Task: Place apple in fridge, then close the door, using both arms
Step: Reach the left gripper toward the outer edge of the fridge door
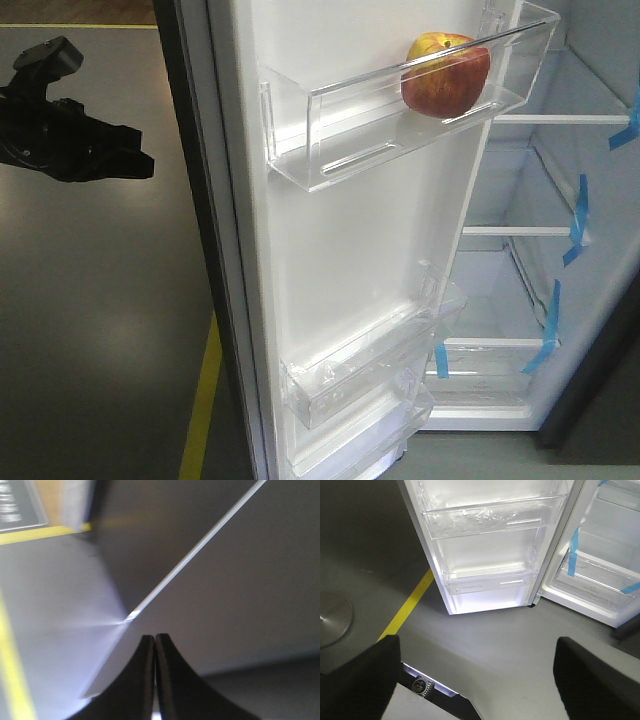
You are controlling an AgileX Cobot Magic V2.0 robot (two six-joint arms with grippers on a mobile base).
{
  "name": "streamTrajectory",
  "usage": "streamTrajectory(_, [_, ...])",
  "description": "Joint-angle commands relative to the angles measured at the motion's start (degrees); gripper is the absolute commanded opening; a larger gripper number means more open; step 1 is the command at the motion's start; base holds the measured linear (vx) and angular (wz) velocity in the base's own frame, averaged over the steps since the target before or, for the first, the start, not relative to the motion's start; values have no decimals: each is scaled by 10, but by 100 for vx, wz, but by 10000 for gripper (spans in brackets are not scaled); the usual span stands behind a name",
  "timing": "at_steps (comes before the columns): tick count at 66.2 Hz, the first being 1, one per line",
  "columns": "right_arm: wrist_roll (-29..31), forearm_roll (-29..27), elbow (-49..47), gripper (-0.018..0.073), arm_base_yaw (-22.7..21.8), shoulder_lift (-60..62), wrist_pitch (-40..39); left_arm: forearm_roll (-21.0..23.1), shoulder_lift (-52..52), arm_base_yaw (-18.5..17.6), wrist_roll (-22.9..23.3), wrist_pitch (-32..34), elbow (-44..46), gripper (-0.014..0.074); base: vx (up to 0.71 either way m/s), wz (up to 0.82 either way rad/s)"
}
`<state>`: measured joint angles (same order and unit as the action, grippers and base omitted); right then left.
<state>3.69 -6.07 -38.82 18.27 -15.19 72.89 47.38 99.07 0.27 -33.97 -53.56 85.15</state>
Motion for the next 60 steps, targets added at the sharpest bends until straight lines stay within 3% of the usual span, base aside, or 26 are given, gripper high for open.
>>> streamTrajectory(1, [3, -1, -13, 591, -3, -8, -11, 44, -12, -8, -3, 0, 37, -6, 0, 0])
streamTrajectory(19, [3, -1, -13, 591, -3, -8, -11, 59, -6, -44, -24, 10, 45, -6, 0, 0])
streamTrajectory(37, [3, -1, -13, 591, -3, -8, -10, 78, -6, -55, -55, -39, 45, -6, 0, 0])
streamTrajectory(60, [3, -1, -13, 591, -3, -8, -10, 191, -6, -55, -125, -145, 45, -6, 0, 0])
